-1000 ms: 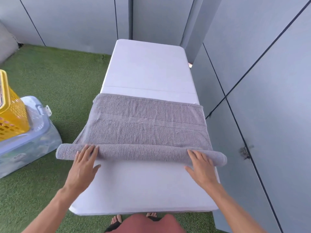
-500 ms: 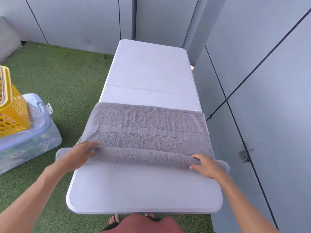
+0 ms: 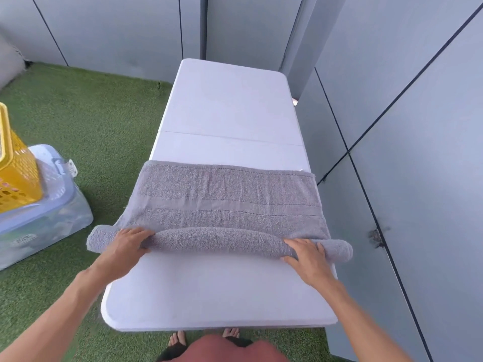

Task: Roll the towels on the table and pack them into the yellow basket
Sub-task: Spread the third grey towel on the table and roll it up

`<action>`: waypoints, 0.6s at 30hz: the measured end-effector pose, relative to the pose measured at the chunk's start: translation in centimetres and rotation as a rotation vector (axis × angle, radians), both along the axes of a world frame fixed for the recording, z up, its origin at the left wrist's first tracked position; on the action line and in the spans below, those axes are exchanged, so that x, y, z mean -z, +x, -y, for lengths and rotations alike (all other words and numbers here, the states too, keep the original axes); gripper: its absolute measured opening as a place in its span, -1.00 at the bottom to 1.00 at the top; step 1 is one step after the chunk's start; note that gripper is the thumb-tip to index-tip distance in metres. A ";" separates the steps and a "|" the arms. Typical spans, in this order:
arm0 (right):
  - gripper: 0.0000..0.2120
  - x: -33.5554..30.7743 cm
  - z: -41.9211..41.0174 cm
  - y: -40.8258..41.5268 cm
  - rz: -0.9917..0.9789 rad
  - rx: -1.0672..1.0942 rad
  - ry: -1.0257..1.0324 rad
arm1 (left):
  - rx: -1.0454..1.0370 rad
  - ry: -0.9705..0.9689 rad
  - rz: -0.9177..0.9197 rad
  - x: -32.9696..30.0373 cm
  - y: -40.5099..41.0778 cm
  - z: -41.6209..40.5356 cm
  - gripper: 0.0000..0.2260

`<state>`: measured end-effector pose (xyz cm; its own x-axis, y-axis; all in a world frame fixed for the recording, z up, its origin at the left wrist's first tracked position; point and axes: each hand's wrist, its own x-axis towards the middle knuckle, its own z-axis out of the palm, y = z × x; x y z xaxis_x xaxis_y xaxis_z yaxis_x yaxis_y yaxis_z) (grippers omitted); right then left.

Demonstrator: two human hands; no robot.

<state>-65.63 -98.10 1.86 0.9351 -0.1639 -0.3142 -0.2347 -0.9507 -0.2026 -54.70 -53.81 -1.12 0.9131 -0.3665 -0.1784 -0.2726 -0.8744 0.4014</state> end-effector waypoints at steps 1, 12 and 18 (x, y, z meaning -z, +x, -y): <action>-0.58 -0.2 0.9 0.1 -0.061 -0.011 0.053 | 0.030 0.001 -0.076 -0.6 0.1 -0.1 -0.59; -0.38 0.3 0.7 -2.1 0.146 -0.043 -0.145 | 0.059 -0.025 0.244 0.3 -2.9 0.4 -0.39; -0.50 0.2 0.6 0.7 0.072 -0.009 -0.111 | -0.030 0.059 0.218 0.8 -1.7 2.5 -0.49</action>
<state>-64.93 -98.68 1.68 0.9561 -0.1854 -0.2267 -0.2148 -0.9702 -0.1125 -56.42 -56.27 -1.91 0.9429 -0.3331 0.0044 -0.3206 -0.9037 0.2838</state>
